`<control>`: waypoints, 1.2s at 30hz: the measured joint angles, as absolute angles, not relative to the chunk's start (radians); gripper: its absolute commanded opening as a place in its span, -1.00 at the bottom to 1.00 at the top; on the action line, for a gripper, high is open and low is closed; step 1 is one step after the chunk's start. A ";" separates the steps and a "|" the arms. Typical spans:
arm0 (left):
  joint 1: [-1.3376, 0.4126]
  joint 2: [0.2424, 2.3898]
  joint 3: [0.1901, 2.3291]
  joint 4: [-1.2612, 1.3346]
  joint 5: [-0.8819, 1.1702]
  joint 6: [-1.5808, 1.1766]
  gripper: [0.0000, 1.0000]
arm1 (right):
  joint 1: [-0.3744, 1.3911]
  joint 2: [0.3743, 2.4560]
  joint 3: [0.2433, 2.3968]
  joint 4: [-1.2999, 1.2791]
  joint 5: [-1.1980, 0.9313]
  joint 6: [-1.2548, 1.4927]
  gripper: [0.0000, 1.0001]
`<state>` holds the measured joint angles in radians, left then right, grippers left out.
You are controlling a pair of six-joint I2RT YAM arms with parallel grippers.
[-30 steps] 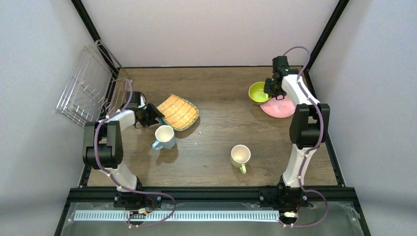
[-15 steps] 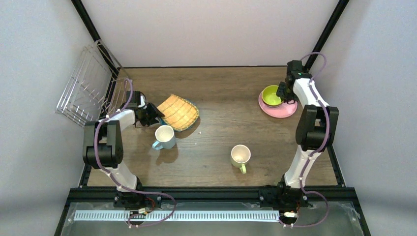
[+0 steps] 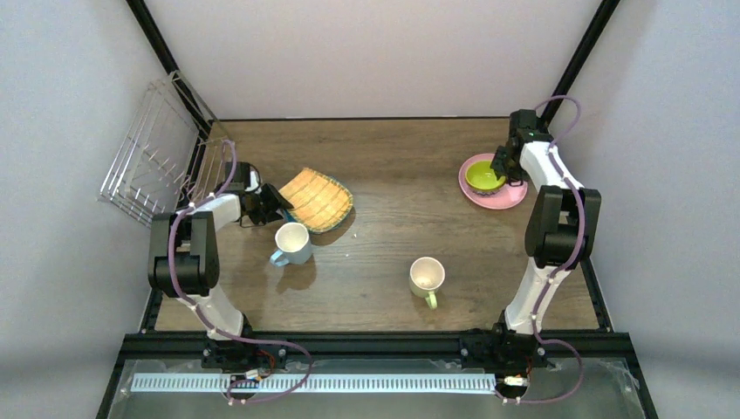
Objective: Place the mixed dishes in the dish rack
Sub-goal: Place the bowl on the plate, then move the plate to the center of the board.
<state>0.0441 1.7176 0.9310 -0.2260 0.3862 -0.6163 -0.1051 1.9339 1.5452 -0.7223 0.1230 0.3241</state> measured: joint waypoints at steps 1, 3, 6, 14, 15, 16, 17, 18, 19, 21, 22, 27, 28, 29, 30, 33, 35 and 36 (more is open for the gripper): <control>0.044 1.718 0.931 -0.226 0.387 -0.616 0.98 | -0.106 1.934 1.545 -0.720 0.125 0.326 0.10; 0.044 1.720 0.935 -0.227 0.387 -0.616 0.98 | -0.110 1.934 1.543 -0.713 0.123 0.327 0.13; 0.044 1.725 0.941 -0.226 0.387 -0.613 0.98 | -0.115 1.935 1.541 -0.709 0.123 0.327 0.19; 0.044 1.739 0.948 -0.226 0.389 -0.609 0.98 | -0.118 1.946 1.538 -0.704 0.124 0.329 0.42; 0.044 1.739 0.948 -0.227 0.390 -0.609 0.97 | -0.118 1.946 1.531 -0.701 0.123 0.332 0.50; 0.044 1.739 0.949 -0.227 0.390 -0.609 0.96 | -0.118 1.946 1.526 -0.700 0.123 0.334 0.60; 0.044 1.740 0.949 -0.227 0.391 -0.608 0.93 | -0.118 1.946 1.523 -0.698 0.124 0.336 0.69; 0.044 1.743 0.950 -0.226 0.391 -0.608 0.91 | -0.118 1.946 1.519 -0.696 0.124 0.340 0.81; 0.044 1.747 0.954 -0.227 0.392 -0.607 0.90 | -0.118 1.946 1.514 -0.695 0.125 0.339 0.95; 0.044 1.756 0.960 -0.226 0.396 -0.607 0.85 | -0.118 1.946 1.511 -0.693 0.128 0.347 0.99; 0.044 1.761 0.963 -0.225 0.400 -0.606 0.83 | -0.118 1.946 1.508 -0.690 0.130 0.346 0.99; 0.042 1.771 0.971 -0.222 0.410 -0.606 0.76 | -0.118 1.946 1.500 -0.678 0.143 0.350 0.99; 0.040 1.776 0.975 -0.221 0.410 -0.606 0.76 | -0.118 1.945 1.499 -0.675 0.145 0.352 0.99; 0.037 1.781 0.980 -0.221 0.411 -0.606 0.75 | -0.118 1.944 1.499 -0.673 0.146 0.352 0.99; 0.033 1.785 0.984 -0.221 0.410 -0.606 0.75 | -0.118 1.942 1.499 -0.670 0.147 0.352 0.99; 0.027 1.800 0.998 -0.225 0.406 -0.607 0.75 | -0.118 1.927 1.499 -0.668 0.147 0.352 0.99; 0.015 1.813 1.015 -0.226 0.403 -0.611 0.75 | -0.118 1.911 1.500 -0.667 0.147 0.352 0.99; 0.004 1.822 1.026 -0.226 0.400 -0.614 0.74 | -0.118 1.904 1.500 -0.667 0.147 0.352 0.99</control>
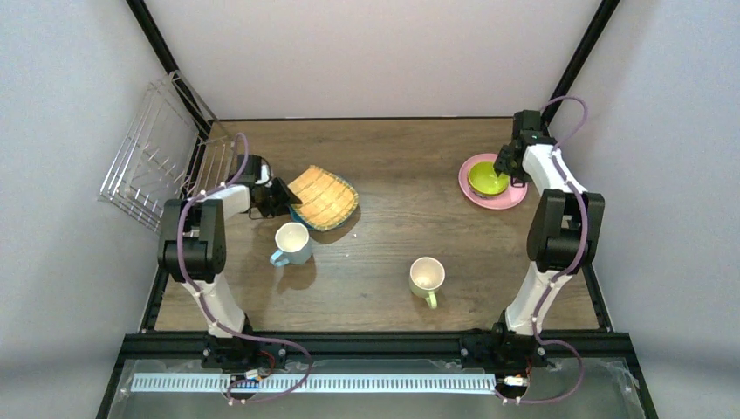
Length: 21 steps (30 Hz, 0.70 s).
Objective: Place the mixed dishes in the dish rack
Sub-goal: Move the plate to the center of the board.
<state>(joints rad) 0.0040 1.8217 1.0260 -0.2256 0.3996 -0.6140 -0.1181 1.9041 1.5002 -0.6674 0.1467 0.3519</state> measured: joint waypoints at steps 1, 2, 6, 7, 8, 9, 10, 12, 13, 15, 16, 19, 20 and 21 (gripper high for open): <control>-0.009 1.831 1.038 -0.224 0.398 -0.618 0.75 | -0.118 1.896 1.502 -0.668 0.147 0.352 0.99; -0.022 1.839 1.047 -0.224 0.397 -0.621 0.74 | -0.118 1.888 1.504 -0.668 0.147 0.351 0.99; -0.081 1.876 1.090 -0.220 0.396 -0.633 0.74 | -0.118 1.868 1.534 -0.670 0.142 0.346 0.99; -0.095 1.887 1.102 -0.219 0.397 -0.637 0.74 | -0.118 1.865 1.544 -0.670 0.139 0.344 0.99; -0.105 1.897 1.113 -0.219 0.397 -0.642 0.74 | -0.118 1.863 1.552 -0.670 0.134 0.343 0.99; -0.117 1.908 1.129 -0.219 0.397 -0.648 0.74 | -0.118 1.860 1.561 -0.669 0.127 0.341 0.99; -0.129 1.921 1.146 -0.220 0.395 -0.651 0.74 | -0.118 1.857 1.570 -0.670 0.118 0.340 0.99; -0.153 1.948 1.183 -0.220 0.392 -0.656 0.74 | -0.118 1.851 1.587 -0.671 0.097 0.331 0.99; -0.163 1.960 1.198 -0.220 0.391 -0.659 0.74 | -0.118 1.850 1.595 -0.672 0.086 0.322 0.99; -0.187 1.992 1.242 -0.222 0.390 -0.667 0.74 | -0.117 1.850 1.620 -0.681 0.059 0.308 0.99; -0.197 2.005 1.258 -0.222 0.389 -0.671 0.74 | -0.114 1.850 1.633 -0.686 0.048 0.296 0.99; -0.234 2.057 1.329 -0.227 0.387 -0.680 0.74 | -0.097 1.850 1.676 -0.699 0.007 0.266 0.99; -0.245 2.074 1.353 -0.228 0.387 -0.681 0.74 | -0.089 1.850 1.687 -0.704 -0.001 0.258 0.99; -0.257 2.090 1.377 -0.230 0.387 -0.683 0.74 | -0.077 1.850 1.698 -0.707 -0.013 0.247 0.99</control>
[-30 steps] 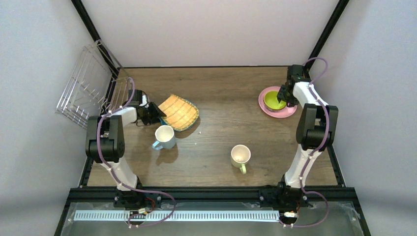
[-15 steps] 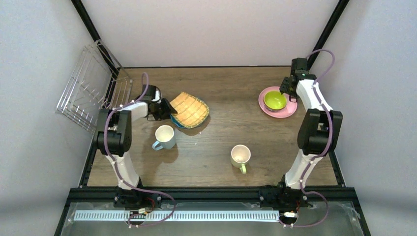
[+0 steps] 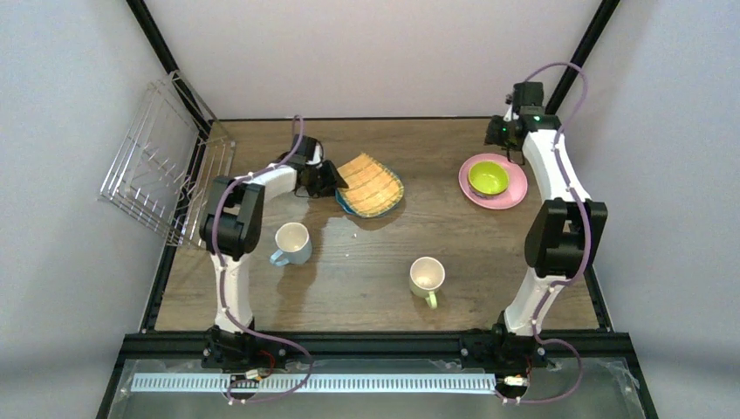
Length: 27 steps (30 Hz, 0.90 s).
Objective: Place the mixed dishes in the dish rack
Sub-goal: Move the plate to the center of the board.
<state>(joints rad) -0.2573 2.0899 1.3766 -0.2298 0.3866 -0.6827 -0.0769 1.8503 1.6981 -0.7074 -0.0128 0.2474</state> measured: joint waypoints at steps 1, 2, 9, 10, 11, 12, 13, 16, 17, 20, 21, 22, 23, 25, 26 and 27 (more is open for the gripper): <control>-0.270 2.108 1.403 -0.232 0.386 -0.685 0.74 | -0.061 1.850 1.706 -0.710 -0.023 0.238 0.99; -0.282 2.126 1.428 -0.234 0.387 -0.687 0.74 | -0.045 1.850 1.710 -0.713 -0.034 0.230 0.99; -0.350 2.224 1.576 -0.255 0.395 -0.702 0.76 | 0.078 1.871 1.711 -0.731 -0.096 0.171 0.99; -0.355 2.230 1.585 -0.257 0.396 -0.703 0.76 | 0.097 1.873 1.711 -0.731 -0.109 0.160 0.99; -0.362 2.235 1.594 -0.260 0.397 -0.703 0.77 | 0.118 1.875 1.711 -0.732 -0.123 0.152 0.99; -0.365 2.237 1.598 -0.263 0.398 -0.703 0.82 | 0.139 1.877 1.712 -0.732 -0.136 0.141 0.99; -0.368 2.238 1.600 -0.266 0.398 -0.703 0.87 | 0.159 1.879 1.714 -0.732 -0.147 0.131 0.99; -0.372 2.238 1.603 -0.280 0.398 -0.699 0.99 | 0.223 1.885 1.727 -0.735 -0.177 0.104 0.99; -0.372 2.238 1.603 -0.284 0.399 -0.698 0.99 | 0.239 1.888 1.733 -0.736 -0.185 0.098 0.99; -0.373 2.236 1.611 -0.303 0.396 -0.693 0.99 | 0.294 1.897 1.755 -0.735 -0.206 0.077 0.99; -0.373 2.233 1.611 -0.311 0.394 -0.690 0.99 | 0.313 1.900 1.759 -0.733 -0.212 0.072 0.99; -0.374 2.229 1.611 -0.321 0.391 -0.686 0.99 | 0.330 1.901 1.762 -0.735 -0.218 0.066 0.99; -0.374 2.223 1.611 -0.331 0.387 -0.683 0.99 | 0.346 1.903 1.762 -0.735 -0.224 0.059 0.99; -0.374 2.204 1.611 -0.346 0.377 -0.677 0.99 | 0.375 1.908 1.762 -0.735 -0.235 0.051 0.99; -0.374 2.192 1.611 -0.353 0.371 -0.676 0.99 | 0.386 1.914 1.762 -0.735 -0.243 0.043 0.99; -0.374 2.178 1.611 -0.359 0.364 -0.675 0.99 | 0.401 1.916 1.762 -0.736 -0.244 0.043 0.99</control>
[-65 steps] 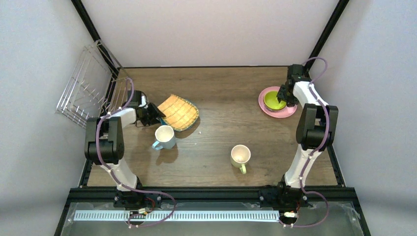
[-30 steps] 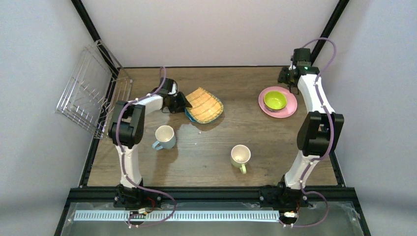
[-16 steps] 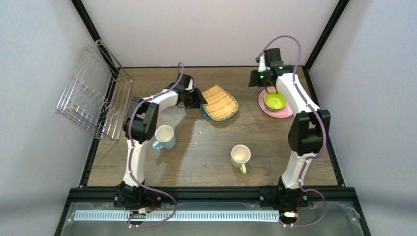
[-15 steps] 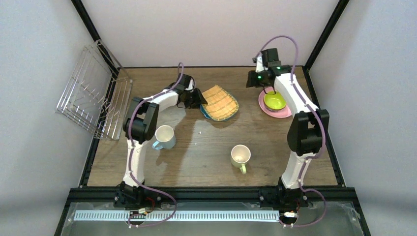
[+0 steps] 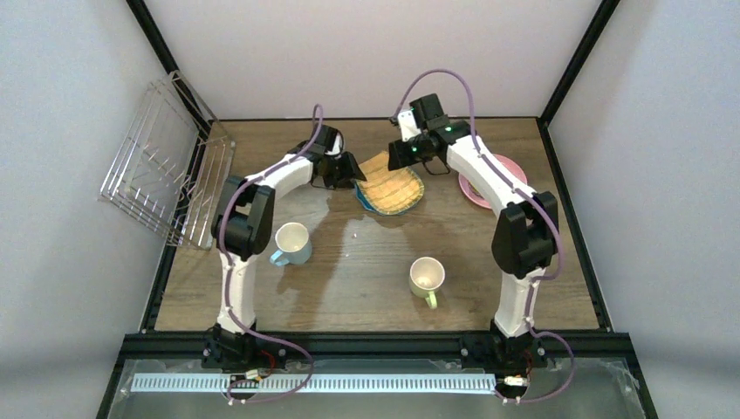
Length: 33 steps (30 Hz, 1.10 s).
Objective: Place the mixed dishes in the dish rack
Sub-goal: Move the plate to the center of the board.
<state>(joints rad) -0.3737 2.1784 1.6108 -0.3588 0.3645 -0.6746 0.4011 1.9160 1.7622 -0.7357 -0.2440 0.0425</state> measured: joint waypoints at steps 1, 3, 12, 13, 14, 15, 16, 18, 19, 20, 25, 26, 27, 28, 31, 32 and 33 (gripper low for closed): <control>-0.373 2.163 1.611 -0.365 0.358 -0.673 0.99 | 0.420 1.922 1.762 -0.737 -0.248 0.035 0.99; -0.373 2.131 1.611 -0.379 0.342 -0.673 0.99 | 0.447 1.930 1.762 -0.737 -0.253 0.028 0.99; -0.339 1.914 1.542 -0.407 0.234 -0.685 0.99 | 0.551 1.946 1.760 -0.739 -0.274 0.022 0.99; -0.332 1.884 1.524 -0.407 0.218 -0.687 0.99 | 0.559 1.946 1.760 -0.738 -0.276 0.022 0.99; -0.325 1.850 1.505 -0.408 0.201 -0.689 0.99 | 0.570 1.946 1.757 -0.737 -0.278 0.022 0.99; -0.317 1.819 1.487 -0.409 0.182 -0.692 0.99 | 0.577 1.946 1.754 -0.738 -0.279 0.022 0.99; -0.311 1.793 1.472 -0.411 0.167 -0.694 0.99 | 0.586 1.947 1.752 -0.738 -0.281 0.022 0.99; -0.302 1.726 1.429 -0.414 0.124 -0.696 0.99 | 0.602 1.952 1.749 -0.738 -0.282 0.021 0.99; -0.300 1.695 1.409 -0.416 0.106 -0.696 0.99 | 0.610 1.957 1.749 -0.737 -0.284 0.021 0.99; -0.299 1.668 1.388 -0.416 0.089 -0.696 0.99 | 0.617 1.963 1.749 -0.736 -0.285 0.021 0.99; -0.297 1.563 1.302 -0.435 0.009 -0.695 0.99 | 0.654 2.014 1.749 -0.736 -0.288 0.017 0.99; -0.296 1.527 1.288 -0.439 -0.004 -0.694 0.99 | 0.659 2.026 1.749 -0.736 -0.289 0.017 0.99; -0.295 1.506 1.275 -0.443 -0.017 -0.693 0.99 | 0.665 2.039 1.749 -0.736 -0.289 0.017 0.99; -0.295 1.486 1.263 -0.445 -0.029 -0.692 0.99 | 0.672 2.053 1.750 -0.736 -0.288 0.017 0.99; -0.295 1.434 1.230 -0.454 -0.061 -0.685 0.99 | 0.686 2.098 1.771 -0.741 -0.287 0.017 0.99; -0.294 1.417 1.218 -0.458 -0.071 -0.683 0.99 | 0.690 2.116 1.782 -0.742 -0.285 0.016 0.99; -0.294 1.402 1.206 -0.460 -0.078 -0.682 0.99 | 0.691 2.128 1.790 -0.742 -0.285 0.015 0.99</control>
<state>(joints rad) -0.2943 1.4017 1.2064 -0.4603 -0.0784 -0.6823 0.6907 2.1281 1.7901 -0.7422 -0.2848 0.0151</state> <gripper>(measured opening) 0.993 0.993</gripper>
